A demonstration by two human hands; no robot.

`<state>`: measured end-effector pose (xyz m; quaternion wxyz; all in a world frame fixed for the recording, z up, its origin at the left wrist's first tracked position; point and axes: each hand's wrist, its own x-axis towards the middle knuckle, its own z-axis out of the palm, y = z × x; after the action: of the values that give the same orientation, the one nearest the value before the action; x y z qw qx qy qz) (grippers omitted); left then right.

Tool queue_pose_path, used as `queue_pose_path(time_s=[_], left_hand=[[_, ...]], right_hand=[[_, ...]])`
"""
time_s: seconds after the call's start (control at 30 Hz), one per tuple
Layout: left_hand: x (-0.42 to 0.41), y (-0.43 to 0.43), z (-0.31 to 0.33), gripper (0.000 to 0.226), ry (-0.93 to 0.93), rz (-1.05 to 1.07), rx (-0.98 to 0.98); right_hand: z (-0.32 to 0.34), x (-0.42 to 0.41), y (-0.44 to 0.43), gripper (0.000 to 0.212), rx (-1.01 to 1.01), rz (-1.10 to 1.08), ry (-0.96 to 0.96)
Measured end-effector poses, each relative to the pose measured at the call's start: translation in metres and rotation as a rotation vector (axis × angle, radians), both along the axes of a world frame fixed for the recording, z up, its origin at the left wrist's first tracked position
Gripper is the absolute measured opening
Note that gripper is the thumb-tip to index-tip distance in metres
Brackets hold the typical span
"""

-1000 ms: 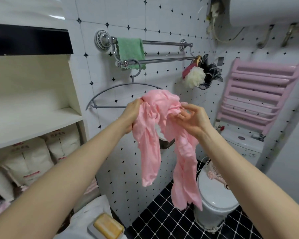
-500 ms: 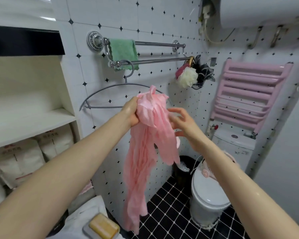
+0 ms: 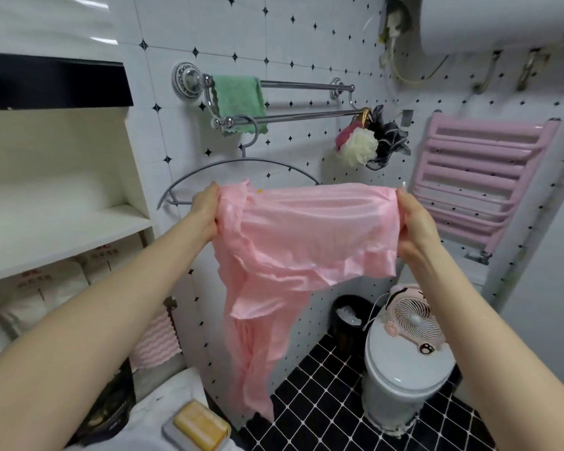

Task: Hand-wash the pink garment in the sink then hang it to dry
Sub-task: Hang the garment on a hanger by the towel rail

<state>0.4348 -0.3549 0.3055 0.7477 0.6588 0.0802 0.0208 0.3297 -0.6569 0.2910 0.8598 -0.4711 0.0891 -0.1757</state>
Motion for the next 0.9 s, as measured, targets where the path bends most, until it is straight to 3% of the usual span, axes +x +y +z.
queue_pose_path(time_s=[0.13,0.27,0.37,0.47,0.53,0.57,0.67,0.7,0.73,0.8,0.9], left_hand=[[-0.004,0.006,0.005,0.041,-0.027,-0.026,-0.057],[-0.005,0.002,0.012,0.027,-0.117,-0.084,-0.047],[-0.011,-0.004,0.021,0.037,-0.079,-0.222,-0.149],[-0.016,-0.014,0.03,0.024,-0.066,-0.366,-0.086],[-0.012,-0.016,0.03,0.007,-0.007,-0.373,0.14],[-0.009,-0.016,0.028,0.009,0.023,-0.345,0.335],[-0.009,-0.012,0.017,0.024,-0.018,-0.281,1.287],[-0.012,-0.012,0.015,0.023,-0.064,-0.262,1.54],[-0.011,-0.011,0.011,0.023,-0.097,-0.248,1.661],[-0.006,-0.01,0.0,0.031,-0.142,-0.237,1.621],[0.001,-0.003,-0.006,0.025,-0.365,-0.364,1.12]], right_hand=[[0.0,0.001,-0.001,0.009,0.026,0.012,-0.079],[-0.006,0.0,0.003,0.012,-0.046,0.008,-0.027],[-0.011,0.004,0.006,0.009,-0.1,-0.01,0.017],[-0.009,0.007,0.006,0.042,-0.307,-0.093,0.118],[-0.006,0.005,0.006,0.044,-0.418,-0.128,0.15],[-0.005,0.004,0.006,0.038,-0.415,-0.098,0.126],[0.0,0.001,-0.002,0.032,-0.199,0.073,0.014],[0.002,0.0,-0.008,0.038,-0.12,0.141,-0.048],[0.005,-0.001,-0.012,0.046,-0.085,0.19,-0.102],[0.009,-0.002,-0.016,0.055,-0.188,0.227,-0.167],[0.012,-0.001,-0.007,0.067,-0.512,0.028,-0.153]])
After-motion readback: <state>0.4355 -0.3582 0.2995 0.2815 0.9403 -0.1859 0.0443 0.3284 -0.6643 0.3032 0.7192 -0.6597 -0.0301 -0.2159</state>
